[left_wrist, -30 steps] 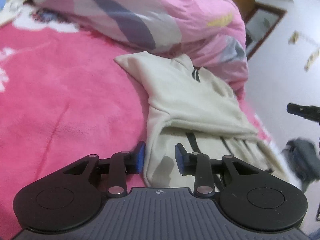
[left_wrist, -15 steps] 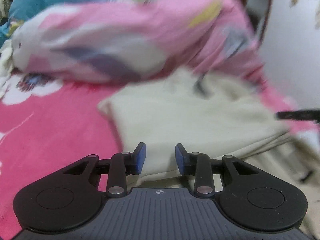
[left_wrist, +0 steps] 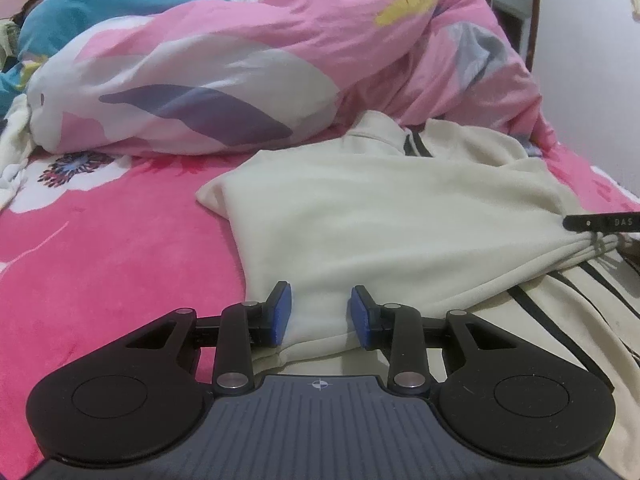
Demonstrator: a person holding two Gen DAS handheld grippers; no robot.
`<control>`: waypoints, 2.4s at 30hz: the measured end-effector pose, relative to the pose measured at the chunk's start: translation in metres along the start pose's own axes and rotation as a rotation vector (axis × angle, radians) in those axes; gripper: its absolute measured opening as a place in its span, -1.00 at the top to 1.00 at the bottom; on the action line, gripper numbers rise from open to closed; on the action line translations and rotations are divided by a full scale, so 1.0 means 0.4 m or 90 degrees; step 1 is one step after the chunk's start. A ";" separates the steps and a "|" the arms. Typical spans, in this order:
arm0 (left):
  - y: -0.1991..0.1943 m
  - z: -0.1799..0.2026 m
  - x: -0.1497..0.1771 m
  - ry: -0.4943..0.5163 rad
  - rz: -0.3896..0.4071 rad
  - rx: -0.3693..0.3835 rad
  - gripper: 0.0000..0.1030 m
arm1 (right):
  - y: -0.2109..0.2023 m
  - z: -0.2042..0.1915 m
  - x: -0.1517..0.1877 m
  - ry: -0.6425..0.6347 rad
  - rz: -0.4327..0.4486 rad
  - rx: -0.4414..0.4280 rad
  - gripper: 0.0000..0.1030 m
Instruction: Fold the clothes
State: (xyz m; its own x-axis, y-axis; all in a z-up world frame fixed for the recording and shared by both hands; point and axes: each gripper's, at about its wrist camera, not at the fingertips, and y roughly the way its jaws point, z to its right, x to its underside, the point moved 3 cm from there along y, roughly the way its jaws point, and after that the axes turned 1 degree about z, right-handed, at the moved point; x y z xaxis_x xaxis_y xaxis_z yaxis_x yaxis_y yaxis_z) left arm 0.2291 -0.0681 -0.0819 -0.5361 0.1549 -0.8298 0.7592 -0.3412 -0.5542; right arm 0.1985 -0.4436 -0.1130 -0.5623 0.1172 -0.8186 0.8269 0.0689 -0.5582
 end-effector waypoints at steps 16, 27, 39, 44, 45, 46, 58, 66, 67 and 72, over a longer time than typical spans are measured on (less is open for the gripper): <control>-0.008 -0.014 0.003 -0.029 0.012 0.020 0.33 | 0.001 -0.022 0.004 -0.031 0.015 0.034 0.40; -0.103 -0.032 -0.112 -0.040 0.041 0.024 -0.17 | -0.008 -0.079 -0.042 -0.130 -0.054 0.064 -0.08; 0.253 0.102 -0.413 0.091 -0.039 0.060 -0.27 | 0.077 -0.182 -0.330 -0.132 0.021 -0.078 -0.16; 0.435 0.147 -0.448 0.107 -0.083 0.063 -0.27 | 0.266 -0.150 -0.416 -0.106 -0.033 -0.102 -0.16; 0.464 0.149 -0.452 0.102 -0.092 0.064 -0.27 | 0.303 -0.137 -0.427 -0.088 -0.052 -0.108 -0.19; 0.485 0.147 -0.454 0.088 -0.099 0.071 -0.27 | 0.338 -0.123 -0.437 -0.068 -0.071 -0.113 -0.20; 0.606 0.141 -0.442 -0.009 -0.107 0.069 0.46 | 0.605 -0.040 -0.436 0.164 -0.228 -0.185 0.59; 0.445 0.150 -0.432 0.109 0.033 0.073 0.83 | 0.352 -0.144 -0.454 -0.094 -0.065 -0.247 0.70; 0.415 0.158 -0.424 0.148 0.060 0.070 0.83 | 0.314 -0.164 -0.446 -0.150 -0.045 -0.244 0.70; 0.296 0.212 -0.335 0.391 0.148 0.053 0.83 | 0.191 -0.228 -0.339 -0.406 0.001 -0.195 0.71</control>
State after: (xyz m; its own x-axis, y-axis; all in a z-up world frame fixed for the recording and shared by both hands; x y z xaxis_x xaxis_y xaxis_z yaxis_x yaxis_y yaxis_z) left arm 0.3595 -0.2080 -0.0306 -0.0359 0.5606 -0.8273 0.7854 -0.4960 -0.3702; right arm 0.3389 -0.3640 -0.0321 -0.3799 -0.4788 -0.7915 0.7406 0.3553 -0.5704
